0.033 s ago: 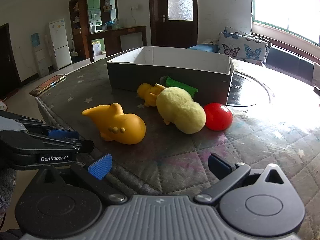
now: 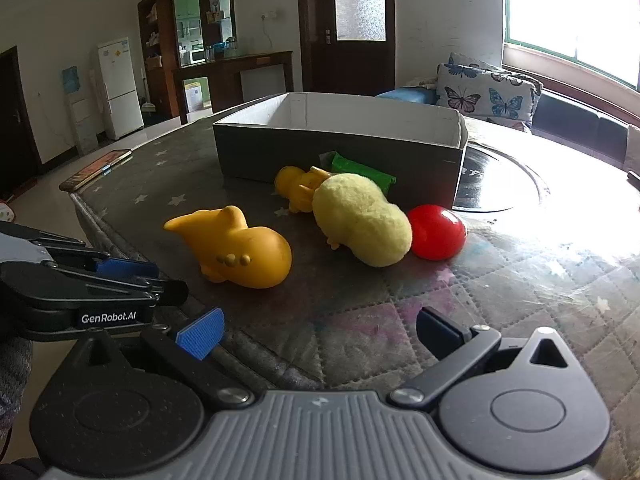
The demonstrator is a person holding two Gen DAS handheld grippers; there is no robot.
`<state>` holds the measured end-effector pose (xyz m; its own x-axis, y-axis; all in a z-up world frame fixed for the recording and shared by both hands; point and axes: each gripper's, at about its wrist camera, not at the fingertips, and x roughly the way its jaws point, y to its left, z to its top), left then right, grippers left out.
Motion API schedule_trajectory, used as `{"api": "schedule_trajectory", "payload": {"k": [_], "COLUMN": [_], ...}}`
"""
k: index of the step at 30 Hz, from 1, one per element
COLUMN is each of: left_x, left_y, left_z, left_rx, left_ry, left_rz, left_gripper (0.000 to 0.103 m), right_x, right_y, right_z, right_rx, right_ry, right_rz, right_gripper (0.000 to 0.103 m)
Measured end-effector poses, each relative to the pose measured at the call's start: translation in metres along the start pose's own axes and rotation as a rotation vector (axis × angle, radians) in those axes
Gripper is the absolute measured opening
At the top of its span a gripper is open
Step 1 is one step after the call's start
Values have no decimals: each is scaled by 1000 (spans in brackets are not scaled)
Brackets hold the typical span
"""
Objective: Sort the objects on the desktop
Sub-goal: 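Move both tools toward the orange rubber toy in front of the box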
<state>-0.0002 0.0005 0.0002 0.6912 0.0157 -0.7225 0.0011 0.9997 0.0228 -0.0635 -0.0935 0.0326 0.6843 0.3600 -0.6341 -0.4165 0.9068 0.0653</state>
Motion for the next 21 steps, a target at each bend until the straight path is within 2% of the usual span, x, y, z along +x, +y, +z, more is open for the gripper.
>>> {"api": "schedule_trajectory", "payload": {"k": [3, 21], "left_x": [2, -1], "left_y": [-5, -4], "left_z": [-1, -2], "left_rx": [23, 28], "left_ry": [8, 16], "left_rz": [30, 19], "left_gripper": [33, 35], "right_x": [1, 8], "right_y": [-2, 2], "right_z": [1, -4], "right_rx": [0, -5], "right_ry": [5, 29], "right_rz": [7, 13], "right_gripper": [103, 103]}}
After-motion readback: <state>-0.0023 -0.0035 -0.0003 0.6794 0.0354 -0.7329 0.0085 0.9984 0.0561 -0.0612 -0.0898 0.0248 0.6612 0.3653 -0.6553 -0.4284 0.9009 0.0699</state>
